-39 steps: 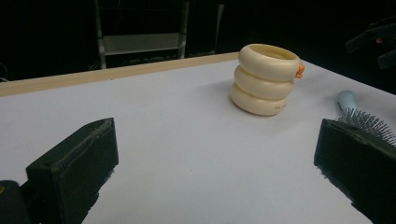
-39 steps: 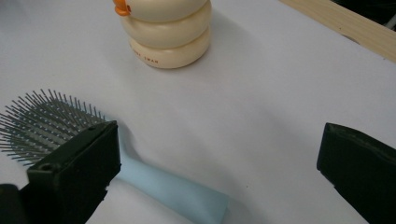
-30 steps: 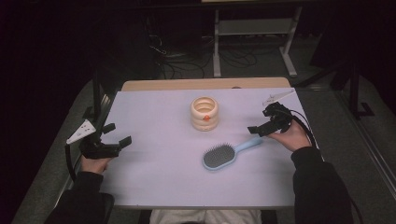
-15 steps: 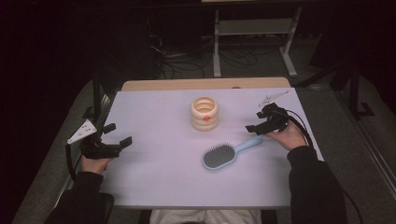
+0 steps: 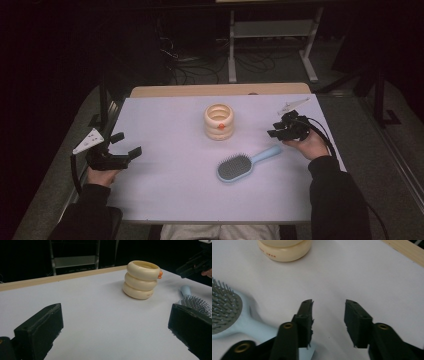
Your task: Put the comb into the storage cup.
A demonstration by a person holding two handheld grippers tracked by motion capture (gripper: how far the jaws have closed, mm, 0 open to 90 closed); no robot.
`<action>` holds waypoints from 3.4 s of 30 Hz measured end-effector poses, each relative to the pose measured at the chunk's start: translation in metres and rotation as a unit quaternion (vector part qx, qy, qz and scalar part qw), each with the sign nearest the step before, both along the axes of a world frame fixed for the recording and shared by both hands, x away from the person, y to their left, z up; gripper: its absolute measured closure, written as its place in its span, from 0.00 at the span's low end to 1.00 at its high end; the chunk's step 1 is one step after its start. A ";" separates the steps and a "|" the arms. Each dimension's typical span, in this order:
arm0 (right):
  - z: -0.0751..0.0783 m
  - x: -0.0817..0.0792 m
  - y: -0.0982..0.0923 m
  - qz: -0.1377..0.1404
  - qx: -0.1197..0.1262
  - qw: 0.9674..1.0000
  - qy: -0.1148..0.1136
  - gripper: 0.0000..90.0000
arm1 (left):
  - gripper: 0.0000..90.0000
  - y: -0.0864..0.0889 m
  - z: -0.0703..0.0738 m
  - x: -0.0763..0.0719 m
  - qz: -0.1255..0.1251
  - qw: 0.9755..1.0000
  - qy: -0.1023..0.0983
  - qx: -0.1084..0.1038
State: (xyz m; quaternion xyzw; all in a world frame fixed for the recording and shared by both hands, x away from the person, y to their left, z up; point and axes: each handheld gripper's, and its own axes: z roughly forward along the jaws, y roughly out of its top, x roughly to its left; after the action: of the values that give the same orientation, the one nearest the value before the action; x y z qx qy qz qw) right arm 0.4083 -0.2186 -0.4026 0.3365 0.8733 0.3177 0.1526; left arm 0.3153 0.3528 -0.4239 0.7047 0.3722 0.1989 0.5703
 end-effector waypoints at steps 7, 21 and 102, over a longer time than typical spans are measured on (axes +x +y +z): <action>-0.003 0.003 -0.001 0.010 0.000 1.000 0.027 0.94 | 0.00 0.000 0.000 0.000 0.001 1.000 0.000 -0.001; -0.018 0.009 0.000 0.017 0.000 0.996 0.082 0.98 | 0.00 0.000 0.000 0.000 0.001 1.000 0.001 0.000; -0.033 -0.075 -0.003 0.079 -0.032 0.990 0.112 0.98 | 0.00 -0.002 0.001 -0.002 0.002 1.000 -0.005 0.013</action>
State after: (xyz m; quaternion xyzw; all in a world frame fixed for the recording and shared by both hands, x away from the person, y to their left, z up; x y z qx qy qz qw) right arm 0.3334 -0.2215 -0.4354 0.2944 0.9185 0.2611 0.0391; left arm 0.3131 0.3503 -0.4229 0.7102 0.3683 0.2079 0.5628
